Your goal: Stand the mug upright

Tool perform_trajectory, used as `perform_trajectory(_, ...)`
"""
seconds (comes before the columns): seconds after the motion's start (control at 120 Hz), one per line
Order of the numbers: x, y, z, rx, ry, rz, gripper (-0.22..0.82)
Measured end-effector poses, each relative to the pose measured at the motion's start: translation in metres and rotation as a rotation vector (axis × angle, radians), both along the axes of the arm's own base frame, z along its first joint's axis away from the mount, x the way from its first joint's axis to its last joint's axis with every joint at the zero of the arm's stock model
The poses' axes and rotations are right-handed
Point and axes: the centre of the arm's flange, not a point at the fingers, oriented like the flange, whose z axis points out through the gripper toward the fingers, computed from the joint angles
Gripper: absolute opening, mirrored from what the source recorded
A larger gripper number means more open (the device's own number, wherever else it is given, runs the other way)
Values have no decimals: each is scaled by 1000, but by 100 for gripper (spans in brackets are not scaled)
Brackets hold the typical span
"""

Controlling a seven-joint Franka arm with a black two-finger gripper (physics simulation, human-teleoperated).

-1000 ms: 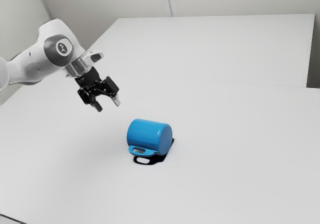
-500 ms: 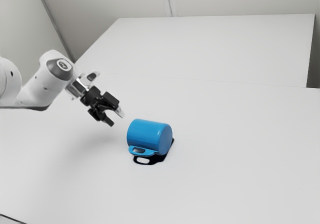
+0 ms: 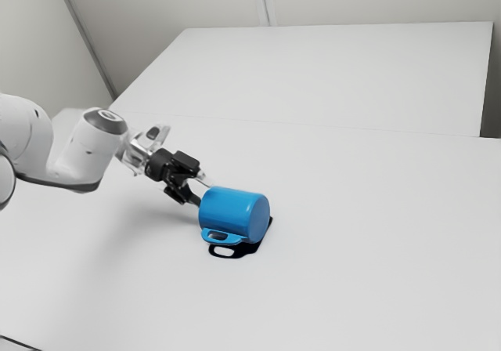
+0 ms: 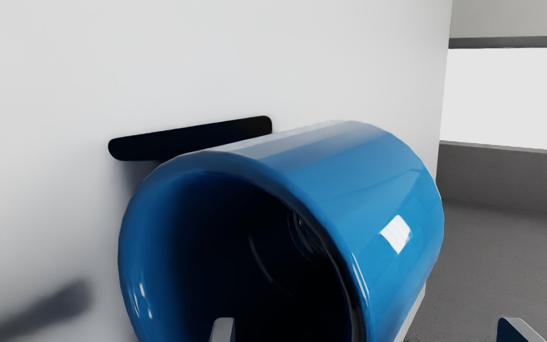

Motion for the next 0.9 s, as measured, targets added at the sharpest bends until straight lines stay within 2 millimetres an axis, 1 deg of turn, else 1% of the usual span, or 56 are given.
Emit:
perform_trajectory(0.108,-1,-8,-6,-71,9,4,60)
perform_trajectory(0.192,-2,-14,-18,-120,28,8,60)
perform_trajectory(0.242,-3,-16,-25,-141,39,8,58)
perform_trajectory(0.275,-4,-17,-29,-152,46,8,53)
perform_trajectory(0.325,-4,-18,-32,-163,49,8,42)
perform_trajectory(0.433,-5,-18,-30,-179,42,3,20)
perform_trajectory(0.533,-5,-19,-29,-189,37,-4,5)
perform_trajectory(0.742,-4,-26,-23,-199,19,-26,-9)
perform_trajectory(0.9,-3,-28,-13,-192,-4,-39,-15)
